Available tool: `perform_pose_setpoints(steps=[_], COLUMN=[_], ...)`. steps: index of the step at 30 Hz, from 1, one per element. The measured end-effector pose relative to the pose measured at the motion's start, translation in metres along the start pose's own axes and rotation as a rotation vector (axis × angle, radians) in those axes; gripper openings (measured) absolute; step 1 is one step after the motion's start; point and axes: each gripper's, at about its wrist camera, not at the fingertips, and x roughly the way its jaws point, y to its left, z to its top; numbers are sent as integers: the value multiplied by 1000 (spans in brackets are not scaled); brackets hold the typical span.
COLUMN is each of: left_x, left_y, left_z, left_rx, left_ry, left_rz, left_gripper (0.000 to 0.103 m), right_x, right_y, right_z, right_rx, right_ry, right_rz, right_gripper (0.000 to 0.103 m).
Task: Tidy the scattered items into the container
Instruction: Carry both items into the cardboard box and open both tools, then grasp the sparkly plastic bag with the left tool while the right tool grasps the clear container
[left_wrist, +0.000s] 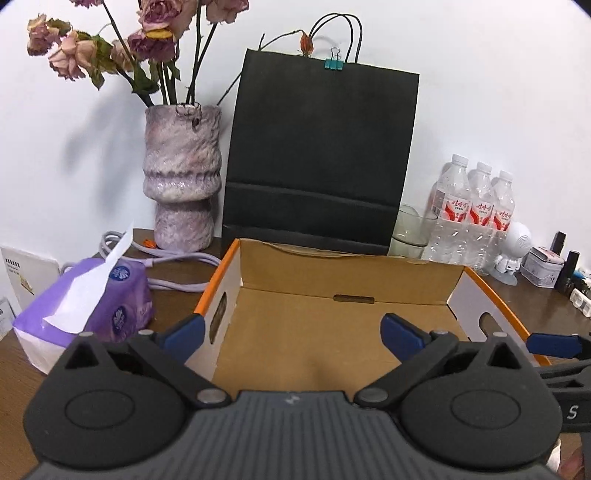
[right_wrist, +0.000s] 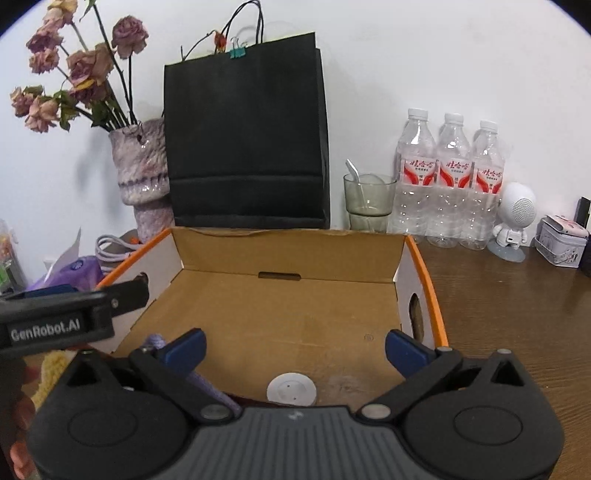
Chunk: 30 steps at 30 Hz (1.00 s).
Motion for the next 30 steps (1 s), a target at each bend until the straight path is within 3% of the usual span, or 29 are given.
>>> perform_pose_setpoints(steps=[19,30], left_x=[-10,-81], left_y=[-5,11], left_z=[3,12], left_rx=[9,-3], left_ry=[-7,-89], left_rz=[-5,-7], left_gripper=[103,103], right_x=[-6,-63], right_y=[0,17], right_z=[3,-6], right_rx=[-17,-72], right_ry=[1,-56], right_rz=[-14,-21], right_gripper=[103,103])
